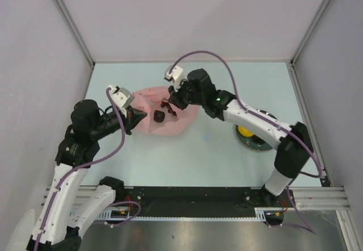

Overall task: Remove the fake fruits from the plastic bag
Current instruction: Adjust the plastic bag at the center of the board, then take out the fake fruit from the plastic bag.

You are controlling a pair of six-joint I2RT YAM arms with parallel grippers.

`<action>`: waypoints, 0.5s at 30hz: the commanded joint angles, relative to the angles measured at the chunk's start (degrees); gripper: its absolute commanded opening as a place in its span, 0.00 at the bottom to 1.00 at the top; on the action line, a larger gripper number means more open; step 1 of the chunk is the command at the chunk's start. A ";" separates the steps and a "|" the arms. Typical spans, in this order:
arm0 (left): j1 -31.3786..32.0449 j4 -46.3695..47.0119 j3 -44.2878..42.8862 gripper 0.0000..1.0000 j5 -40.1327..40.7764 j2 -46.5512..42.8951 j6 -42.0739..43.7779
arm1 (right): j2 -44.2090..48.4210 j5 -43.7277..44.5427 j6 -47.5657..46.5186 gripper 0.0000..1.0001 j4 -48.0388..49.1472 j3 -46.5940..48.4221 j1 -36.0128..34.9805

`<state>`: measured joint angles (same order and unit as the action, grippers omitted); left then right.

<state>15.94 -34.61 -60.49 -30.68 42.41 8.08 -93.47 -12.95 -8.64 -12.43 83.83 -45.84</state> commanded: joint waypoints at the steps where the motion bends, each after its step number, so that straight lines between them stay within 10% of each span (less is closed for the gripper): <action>1: -0.39 0.07 2.56 0.00 0.53 -2.24 -0.07 | -10.67 -0.41 1.78 0.13 2.32 2.39 -3.10; 15: -6.19 2.71 11.97 0.00 -0.26 -9.10 -4.21 | -17.35 5.66 2.49 0.21 3.81 -1.84 -6.10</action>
<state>10.85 -34.57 -50.15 -29.71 33.56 5.72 -109.21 -10.85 -6.85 -13.08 77.14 -53.23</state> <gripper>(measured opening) 0.004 0.141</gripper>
